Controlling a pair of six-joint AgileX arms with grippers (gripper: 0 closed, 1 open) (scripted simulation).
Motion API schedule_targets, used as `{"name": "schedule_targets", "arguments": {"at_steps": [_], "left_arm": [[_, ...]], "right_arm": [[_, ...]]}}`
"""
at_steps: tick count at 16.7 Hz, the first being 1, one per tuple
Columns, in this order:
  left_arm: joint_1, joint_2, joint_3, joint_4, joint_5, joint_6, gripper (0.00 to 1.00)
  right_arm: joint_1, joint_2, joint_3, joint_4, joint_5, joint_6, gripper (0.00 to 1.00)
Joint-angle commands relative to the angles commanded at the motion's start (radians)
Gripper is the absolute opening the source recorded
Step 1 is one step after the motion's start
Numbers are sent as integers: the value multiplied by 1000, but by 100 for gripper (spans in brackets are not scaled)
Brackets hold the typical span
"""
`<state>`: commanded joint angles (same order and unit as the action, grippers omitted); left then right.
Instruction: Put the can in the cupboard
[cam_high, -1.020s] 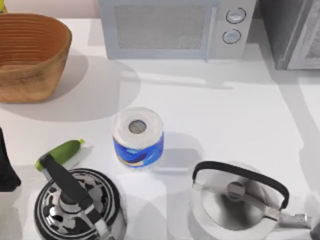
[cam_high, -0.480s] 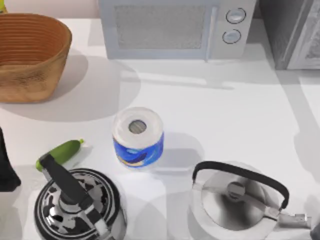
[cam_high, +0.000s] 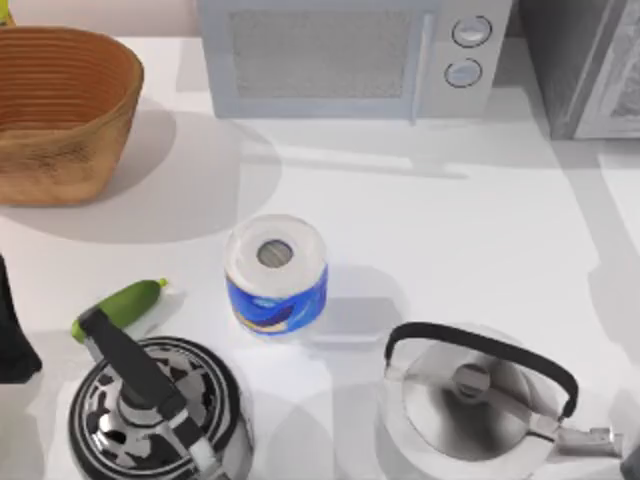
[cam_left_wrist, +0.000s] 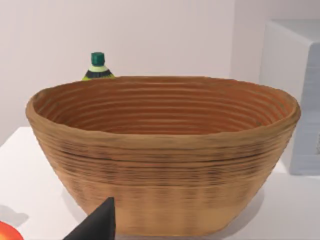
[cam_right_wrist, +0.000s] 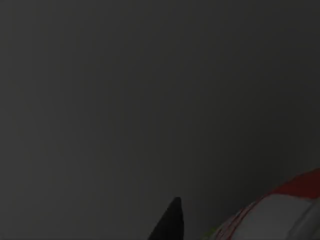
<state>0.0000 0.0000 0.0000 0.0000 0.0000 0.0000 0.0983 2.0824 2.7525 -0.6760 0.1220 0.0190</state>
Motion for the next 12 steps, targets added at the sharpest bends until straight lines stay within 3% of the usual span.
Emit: {"name": "schedule_targets", "arguments": {"at_steps": [7, 12], "left_arm": [[0, 0, 0, 0, 0, 0, 100], [0, 0, 0, 0, 0, 0, 100]], "right_arm": [[0, 0, 0, 0, 0, 0, 98], [0, 0, 0, 0, 0, 0, 100]]}}
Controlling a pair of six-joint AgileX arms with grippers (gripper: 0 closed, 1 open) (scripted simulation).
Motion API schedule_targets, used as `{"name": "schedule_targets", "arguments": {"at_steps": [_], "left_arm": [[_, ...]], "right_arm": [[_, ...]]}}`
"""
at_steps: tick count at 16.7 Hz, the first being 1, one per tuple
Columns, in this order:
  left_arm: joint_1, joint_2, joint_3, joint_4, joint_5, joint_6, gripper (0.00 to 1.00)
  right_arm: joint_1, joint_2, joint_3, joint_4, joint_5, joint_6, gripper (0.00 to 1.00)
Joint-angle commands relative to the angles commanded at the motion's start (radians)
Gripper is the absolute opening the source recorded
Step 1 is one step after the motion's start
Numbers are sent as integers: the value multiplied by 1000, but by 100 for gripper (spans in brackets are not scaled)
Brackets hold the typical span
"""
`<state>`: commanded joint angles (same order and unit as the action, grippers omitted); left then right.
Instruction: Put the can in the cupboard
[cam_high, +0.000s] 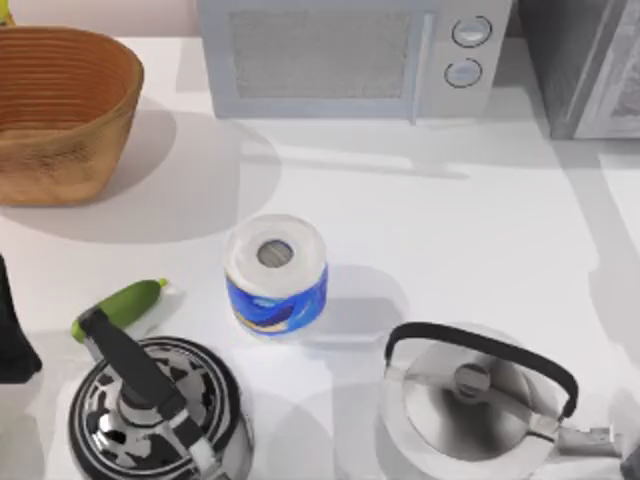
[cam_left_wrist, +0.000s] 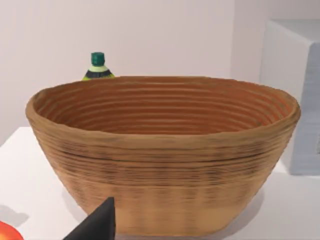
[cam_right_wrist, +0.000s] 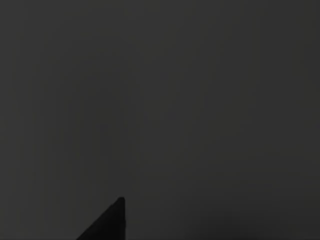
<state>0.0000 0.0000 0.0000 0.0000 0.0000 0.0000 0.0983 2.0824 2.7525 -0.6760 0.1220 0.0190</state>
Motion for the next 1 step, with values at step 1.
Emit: {"name": "schedule_targets", "arguments": {"at_steps": [1], "left_arm": [[0, 0, 0, 0, 0, 0, 100]], "right_arm": [[0, 0, 0, 0, 0, 0, 100]]}}
